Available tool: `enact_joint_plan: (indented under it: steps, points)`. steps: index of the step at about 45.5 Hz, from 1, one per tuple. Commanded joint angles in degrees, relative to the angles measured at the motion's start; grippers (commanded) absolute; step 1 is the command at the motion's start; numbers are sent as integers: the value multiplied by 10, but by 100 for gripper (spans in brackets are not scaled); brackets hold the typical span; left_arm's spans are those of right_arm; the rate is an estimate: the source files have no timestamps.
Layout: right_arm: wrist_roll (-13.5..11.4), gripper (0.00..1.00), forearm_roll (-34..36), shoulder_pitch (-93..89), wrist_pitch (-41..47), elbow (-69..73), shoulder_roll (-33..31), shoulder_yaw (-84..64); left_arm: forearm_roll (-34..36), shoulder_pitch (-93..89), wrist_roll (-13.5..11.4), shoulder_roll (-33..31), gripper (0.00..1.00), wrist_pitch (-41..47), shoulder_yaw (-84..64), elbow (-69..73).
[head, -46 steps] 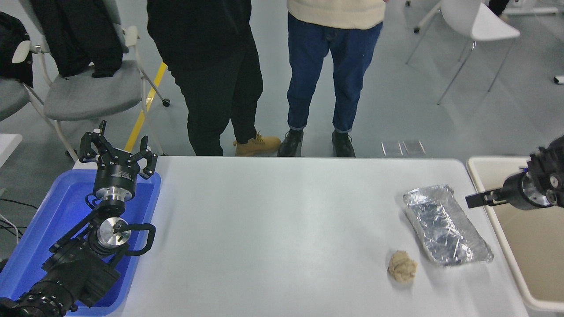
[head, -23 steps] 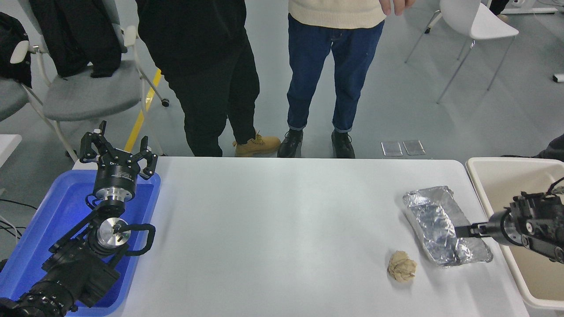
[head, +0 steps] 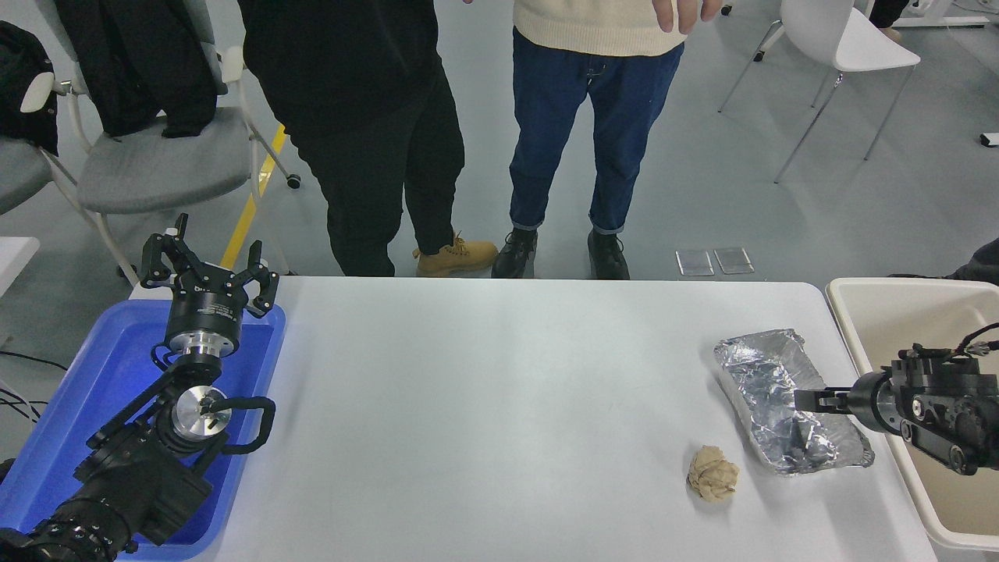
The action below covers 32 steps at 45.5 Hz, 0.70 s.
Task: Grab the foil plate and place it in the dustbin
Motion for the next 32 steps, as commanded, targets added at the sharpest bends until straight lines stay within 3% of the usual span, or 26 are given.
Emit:
enact_joint_plan:
  steps: [1,7,15,18,32]
  points:
    - [0,59,0,-4,-1,-5,11,20,0,0,0,0,99,0,0,0]
    - [-1,35,0,-5,-1,-5,14,29,0,0,0,0,99,0,0,0]
    - [-1,13,0,-5,-1,-5,14,30,0,0,0,0,99,0,0,-1]
    - [-1,0,0,-6,-1,-5,14,30,0,0,0,0,99,0,0,0]
    - [0,0,0,-9,1,2,11,29,0,0,0,0,99,1,0,0]
